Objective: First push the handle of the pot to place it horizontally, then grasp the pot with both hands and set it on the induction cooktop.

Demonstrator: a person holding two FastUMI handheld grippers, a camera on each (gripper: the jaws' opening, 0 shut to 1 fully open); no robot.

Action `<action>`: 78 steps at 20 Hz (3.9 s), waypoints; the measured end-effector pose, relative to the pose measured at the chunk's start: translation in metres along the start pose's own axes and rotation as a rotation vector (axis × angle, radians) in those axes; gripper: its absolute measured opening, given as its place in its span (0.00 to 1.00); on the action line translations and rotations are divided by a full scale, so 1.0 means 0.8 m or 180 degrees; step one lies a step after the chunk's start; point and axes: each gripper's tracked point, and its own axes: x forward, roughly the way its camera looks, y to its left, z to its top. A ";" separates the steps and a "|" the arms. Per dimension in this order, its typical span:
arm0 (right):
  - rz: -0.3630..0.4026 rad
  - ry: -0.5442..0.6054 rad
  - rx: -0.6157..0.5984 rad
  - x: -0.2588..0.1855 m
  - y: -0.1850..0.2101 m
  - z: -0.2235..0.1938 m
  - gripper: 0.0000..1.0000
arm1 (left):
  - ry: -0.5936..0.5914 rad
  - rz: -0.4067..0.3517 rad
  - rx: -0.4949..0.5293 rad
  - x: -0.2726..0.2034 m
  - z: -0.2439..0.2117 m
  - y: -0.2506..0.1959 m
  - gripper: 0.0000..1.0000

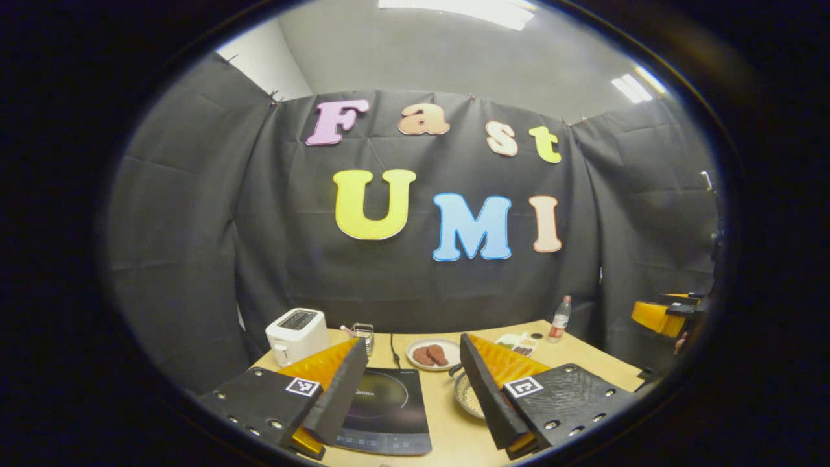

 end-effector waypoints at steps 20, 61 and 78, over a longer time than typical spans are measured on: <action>0.0433 0.0480 -0.0182 0.044 0.055 -0.027 0.96 | 0.0130 0.0428 -0.0307 -0.010 -0.044 0.066 0.87; 0.1684 0.3365 -0.0704 0.071 0.051 -0.366 0.02 | 0.1014 0.0926 0.0194 0.029 -0.119 0.005 0.88; 0.1547 0.3427 -0.0893 0.115 -0.001 -0.372 0.02 | 0.1110 0.1091 0.0132 0.057 -0.133 -0.018 0.88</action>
